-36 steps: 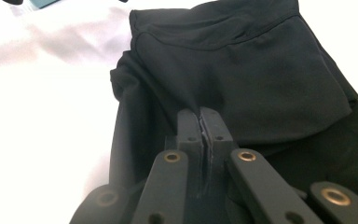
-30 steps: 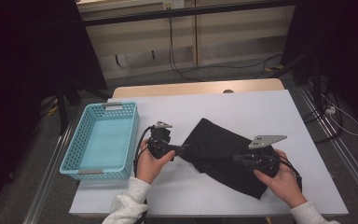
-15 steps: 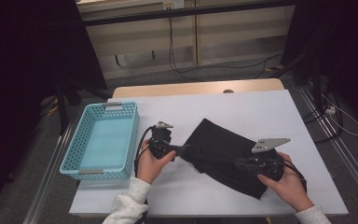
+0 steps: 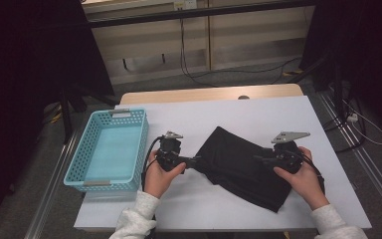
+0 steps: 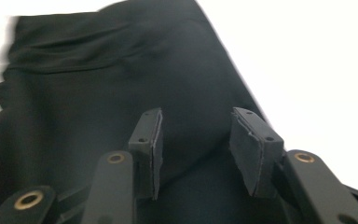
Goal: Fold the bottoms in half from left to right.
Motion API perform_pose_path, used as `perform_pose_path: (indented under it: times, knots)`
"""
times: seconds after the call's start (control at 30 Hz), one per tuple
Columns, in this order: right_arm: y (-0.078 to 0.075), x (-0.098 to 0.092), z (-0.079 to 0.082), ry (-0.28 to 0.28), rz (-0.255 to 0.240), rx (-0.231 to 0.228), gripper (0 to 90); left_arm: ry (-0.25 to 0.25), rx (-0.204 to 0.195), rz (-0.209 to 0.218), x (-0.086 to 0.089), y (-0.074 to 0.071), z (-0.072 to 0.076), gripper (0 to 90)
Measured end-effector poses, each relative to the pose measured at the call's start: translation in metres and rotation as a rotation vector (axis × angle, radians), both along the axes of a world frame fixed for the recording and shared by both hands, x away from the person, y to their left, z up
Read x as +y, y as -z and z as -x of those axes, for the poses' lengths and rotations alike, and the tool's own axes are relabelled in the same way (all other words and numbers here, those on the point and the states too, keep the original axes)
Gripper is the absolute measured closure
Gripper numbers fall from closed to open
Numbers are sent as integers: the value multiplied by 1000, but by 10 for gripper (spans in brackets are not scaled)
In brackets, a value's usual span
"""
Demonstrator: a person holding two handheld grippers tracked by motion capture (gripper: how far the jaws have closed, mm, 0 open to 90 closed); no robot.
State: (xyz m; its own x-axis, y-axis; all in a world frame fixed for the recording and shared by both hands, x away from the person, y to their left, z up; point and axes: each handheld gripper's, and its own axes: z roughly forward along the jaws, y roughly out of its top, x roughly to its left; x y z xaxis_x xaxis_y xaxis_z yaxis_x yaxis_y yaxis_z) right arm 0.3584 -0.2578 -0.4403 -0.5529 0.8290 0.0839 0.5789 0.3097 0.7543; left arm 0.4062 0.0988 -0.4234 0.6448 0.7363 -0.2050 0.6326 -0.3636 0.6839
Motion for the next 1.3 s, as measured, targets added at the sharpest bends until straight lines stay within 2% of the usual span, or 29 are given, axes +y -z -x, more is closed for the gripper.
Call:
perform_pose_path:
  times: [0.03,0.1,0.17,0.23,0.33,0.37,0.4,0.43,0.47,0.53,0.6,0.87,0.97,1.1,1.3]
  knots:
    - [2,-1,-4,7,1,4,544,6,7,-5,1,-1,0,121]
    - [8,2,-12,21,8,23,548,-8,-5,3,3,0,1,121]
    - [10,3,-14,16,12,24,548,-10,-5,2,3,0,1,121]
    - [16,10,-22,32,43,33,546,-4,0,-6,5,0,2,121]
    - [19,12,-25,35,39,31,545,-9,1,-1,4,1,2,121]
    - [20,13,-26,40,15,35,587,-2,12,-6,5,1,2,121]
    - [20,13,-26,40,15,35,587,-2,12,-6,5,1,2,121]
    - [21,11,-26,27,-11,42,704,-9,8,1,5,1,2,121]
    - [21,11,-26,27,-11,42,704,-10,6,2,5,2,2,121]
    - [22,11,-26,9,-32,48,799,-8,5,-2,6,1,2,121]
    - [22,12,-26,8,-33,51,807,-4,10,-2,7,1,2,121]
    - [6,8,-20,14,-62,55,830,-17,-8,15,8,-3,2,121]
    - [-1,8,-17,3,-49,39,831,-16,-4,17,8,-3,2,121]
    - [-10,2,-10,10,-86,43,832,-5,-7,14,5,-4,2,116]
    - [-14,-4,-5,11,-94,43,831,6,-6,15,3,-5,2,116]
